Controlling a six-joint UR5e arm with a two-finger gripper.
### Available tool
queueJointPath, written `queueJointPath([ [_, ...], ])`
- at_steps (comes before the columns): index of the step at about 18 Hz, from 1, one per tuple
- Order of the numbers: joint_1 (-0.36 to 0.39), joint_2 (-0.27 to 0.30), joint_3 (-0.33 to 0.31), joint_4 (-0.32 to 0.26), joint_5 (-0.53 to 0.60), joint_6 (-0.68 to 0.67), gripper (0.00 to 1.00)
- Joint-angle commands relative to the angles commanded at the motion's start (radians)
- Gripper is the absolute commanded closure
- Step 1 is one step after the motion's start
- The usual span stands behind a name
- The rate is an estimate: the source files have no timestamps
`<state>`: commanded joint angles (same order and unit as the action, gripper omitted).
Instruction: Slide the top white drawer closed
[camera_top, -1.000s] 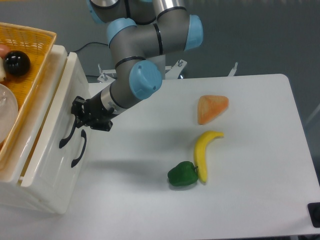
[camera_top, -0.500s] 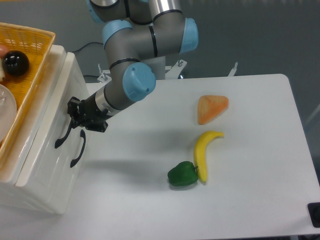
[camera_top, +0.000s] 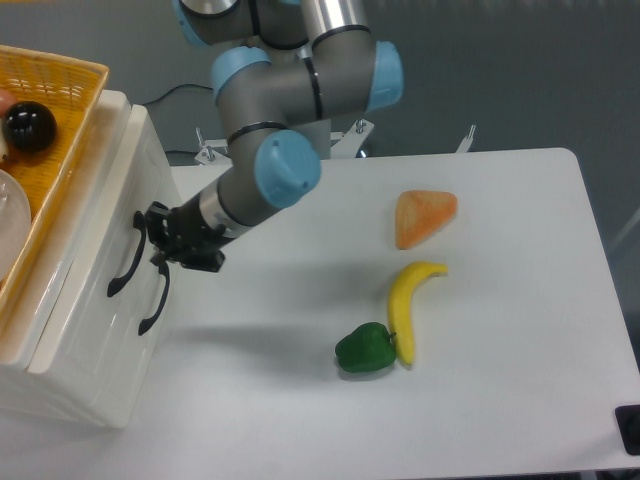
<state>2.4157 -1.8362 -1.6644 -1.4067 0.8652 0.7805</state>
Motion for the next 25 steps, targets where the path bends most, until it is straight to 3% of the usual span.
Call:
queueJointPath([
  [1, 0.025, -0.003, 0.008, 0.0, 0.0, 0.025, 0.58],
  [2, 0.046, -0.012, 0.015, 0.0, 0.003, 0.049, 0.42],
  [3, 0.069, -0.015, 0.021, 0.002, 0.021, 0.075, 0.18],
  [4, 0.089, -0.017, 0.032, 0.003, 0.067, 0.092, 0.0],
  [11, 0.218, -0.04, 0.098, 0.075, 0.303, 0.161, 0.0],
  [16, 0.311, -0.078, 0.141, 0.075, 0.449, 0.414, 0.0],
  [18, 0.35, -0.086, 0.143, 0.083, 0.475, 0.576, 0.0],
  [22, 0.427, -0.153, 0.143, 0.202, 0.648, 0.949, 0.0],
  [25, 0.467, -0.184, 0.156, 0.253, 0.673, 0.993, 0.0],
])
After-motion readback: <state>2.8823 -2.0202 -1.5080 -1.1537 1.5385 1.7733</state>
